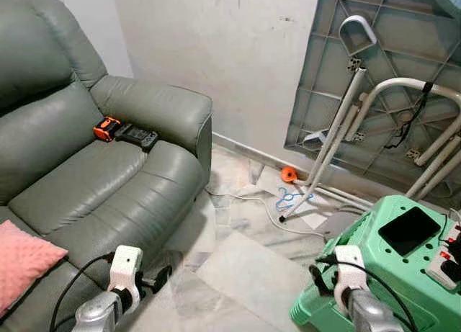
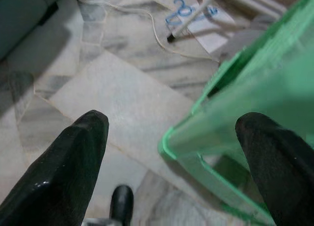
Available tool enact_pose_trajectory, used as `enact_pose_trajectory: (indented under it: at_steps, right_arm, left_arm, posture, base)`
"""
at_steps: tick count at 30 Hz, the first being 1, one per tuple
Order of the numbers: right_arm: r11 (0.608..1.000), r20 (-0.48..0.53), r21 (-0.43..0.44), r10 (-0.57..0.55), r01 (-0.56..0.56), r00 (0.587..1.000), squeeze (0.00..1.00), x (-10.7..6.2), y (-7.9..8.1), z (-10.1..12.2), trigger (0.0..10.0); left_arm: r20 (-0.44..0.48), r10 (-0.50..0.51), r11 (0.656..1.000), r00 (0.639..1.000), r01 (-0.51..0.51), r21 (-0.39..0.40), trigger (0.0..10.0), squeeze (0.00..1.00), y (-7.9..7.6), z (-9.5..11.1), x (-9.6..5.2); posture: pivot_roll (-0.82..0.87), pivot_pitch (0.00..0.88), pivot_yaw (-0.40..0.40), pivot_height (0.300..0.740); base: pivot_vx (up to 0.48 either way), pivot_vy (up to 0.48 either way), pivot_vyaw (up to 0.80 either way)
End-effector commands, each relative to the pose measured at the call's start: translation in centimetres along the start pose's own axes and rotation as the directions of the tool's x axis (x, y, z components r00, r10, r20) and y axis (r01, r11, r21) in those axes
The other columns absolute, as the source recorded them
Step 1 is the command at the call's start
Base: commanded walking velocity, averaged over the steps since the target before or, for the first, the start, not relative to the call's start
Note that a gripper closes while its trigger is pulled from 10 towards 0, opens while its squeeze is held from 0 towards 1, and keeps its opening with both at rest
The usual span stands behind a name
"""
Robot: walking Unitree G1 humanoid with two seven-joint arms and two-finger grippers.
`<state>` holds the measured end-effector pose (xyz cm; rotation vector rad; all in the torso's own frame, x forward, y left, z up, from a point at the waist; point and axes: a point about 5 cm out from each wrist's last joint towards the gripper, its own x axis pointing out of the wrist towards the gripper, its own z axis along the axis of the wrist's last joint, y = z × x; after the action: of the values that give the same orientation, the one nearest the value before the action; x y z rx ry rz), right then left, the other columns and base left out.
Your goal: Move the pillow to the sofa
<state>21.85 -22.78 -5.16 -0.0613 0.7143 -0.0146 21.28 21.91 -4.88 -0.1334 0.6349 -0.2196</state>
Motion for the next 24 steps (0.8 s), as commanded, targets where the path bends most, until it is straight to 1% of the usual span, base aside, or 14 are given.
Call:
enact_pose_trajectory:
  at_steps: [1,2,3,8,9,10,11,12,13,14,19,20,21,24]
  right_arm:
    - [1.000,-0.021,0.022,-0.020,0.020,1.000,0.00,-0.3,-0.6,-0.8,10.0]
    - [1.000,-0.033,0.021,-0.023,0.023,0.999,0.00,-0.4,-0.6,-1.1,10.0]
    - [1.000,-0.060,0.006,-0.016,0.017,0.998,0.00,-0.6,-0.6,-1.7,10.0]
    - [1.000,-0.124,-0.024,-0.010,0.007,0.992,0.00,-0.8,-0.3,-2.7,10.0]
    - [0.999,-0.159,-0.036,-0.012,0.007,0.987,0.00,-0.9,-0.2,-3.2,10.0]
    - [0.999,-0.159,-0.036,-0.012,0.007,0.987,0.00,-0.9,-0.2,-3.2,10.0]
    - [0.999,-0.202,-0.054,-0.019,0.009,0.979,0.00,-1.1,-0.2,-3.9,10.0]
    - [0.998,-0.225,-0.064,-0.027,0.013,0.974,0.00,-1.2,-0.1,-4.2,10.0]
    - [0.998,-0.225,-0.064,-0.027,0.013,0.974,0.00,-1.2,-0.1,-4.2,10.0]
    - [0.996,-0.255,-0.085,-0.030,0.008,0.967,0.00,-1.3,-0.1,-4.6,10.0]
    - [0.992,-0.281,-0.123,-0.063,0.029,0.958,0.00,-1.1,-0.4,-4.3,10.0]
    - [0.991,-0.275,-0.125,-0.072,0.038,0.959,0.00,-0.9,-0.4,-3.8,10.0]
    - [0.994,-0.260,-0.102,-0.072,0.047,0.963,0.00,-0.6,-0.3,-3.1,10.0]
    - [0.997,-0.226,-0.073,-0.054,0.038,0.973,0.00,0.3,0.6,-1.3,10.0]
  left_arm:
    - [-0.014,0.071,0.996,0.997,-0.072,-0.061,10.0,0.00,0.3,-0.9,-0.4]
    - [-0.021,0.087,0.993,0.996,-0.088,-0.075,10.0,0.00,0.4,-1.2,-0.4]
    - [-0.050,0.140,0.982,0.989,-0.145,-0.118,10.0,0.00,0.6,-1.8,-0.7]
    - [-0.136,0.238,0.955,0.962,-0.258,-0.149,10.0,0.00,1.1,-3.1,-1.1]
    - [-0.182,0.265,0.944,0.947,-0.294,-0.151,10.0,0.00,1.1,-3.7,-1.3]
    - [-0.182,0.265,0.944,0.947,-0.294,-0.151,10.0,0.00,1.1,-3.7,-1.3]
    - [-0.234,0.287,0.938,0.929,-0.322,-0.130,10.0,0.00,1.0,-4.3,-1.4]
    - [-0.258,0.295,0.937,0.920,-0.332,-0.112,10.0,0.00,0.9,-4.5,-1.4]
    - [-0.258,0.295,0.937,0.920,-0.332,-0.112,10.0,0.00,0.9,-4.5,-1.4]
    - [-0.280,0.309,0.933,0.909,-0.347,-0.095,10.0,0.00,0.8,-4.6,-1.3]
    - [-0.283,0.320,0.930,0.904,-0.356,-0.085,10.0,0.00,0.2,-3.6,-0.3]
    - [-0.275,0.315,0.933,0.909,-0.349,-0.084,10.0,0.00,-0.1,-3.1,0.1]
    - [-0.262,0.307,0.936,0.915,-0.340,-0.090,10.0,0.00,-0.6,-2.5,0.7]
    - [-0.242,0.282,0.950,0.928,-0.305,-0.063,10.0,0.00,-1.4,-1.2,1.7]
  posture:
    - [-0.03,0.000,-0.013,0.740]
    - [-0.03,0.000,-0.013,0.740]
    - [-0.03,0.000,-0.012,0.740]
    - [-0.02,0.000,-0.009,0.740]
    - [-0.02,0.000,-0.008,0.740]
    - [-0.02,0.000,-0.008,0.740]
    - [-0.02,0.000,-0.011,0.740]
    - [-0.02,0.000,-0.011,0.740]
    - [-0.02,0.000,-0.011,0.740]
    - [-0.02,0.000,-0.011,0.740]
    - [-0.02,0.000,-0.013,0.740]
    - [-0.01,0.000,-0.013,0.740]
    - [-0.01,0.000,-0.013,0.740]
    - [0.00,0.000,-0.013,0.740]
  base:
    - [0.000,0.000,0.00]
    - [0.000,0.000,0.00]
    - [0.000,0.000,0.00]
    - [0.000,0.000,0.00]
    - [0.000,0.000,0.00]
    - [0.000,0.000,0.00]
    - [0.000,0.000,0.00]
    - [0.000,0.000,0.00]
    - [0.000,0.000,0.00]
    - [0.000,0.000,0.00]
    - [0.000,0.000,0.00]
    - [0.000,0.000,0.00]
    - [0.000,0.000,0.00]
    - [0.000,0.000,0.00]
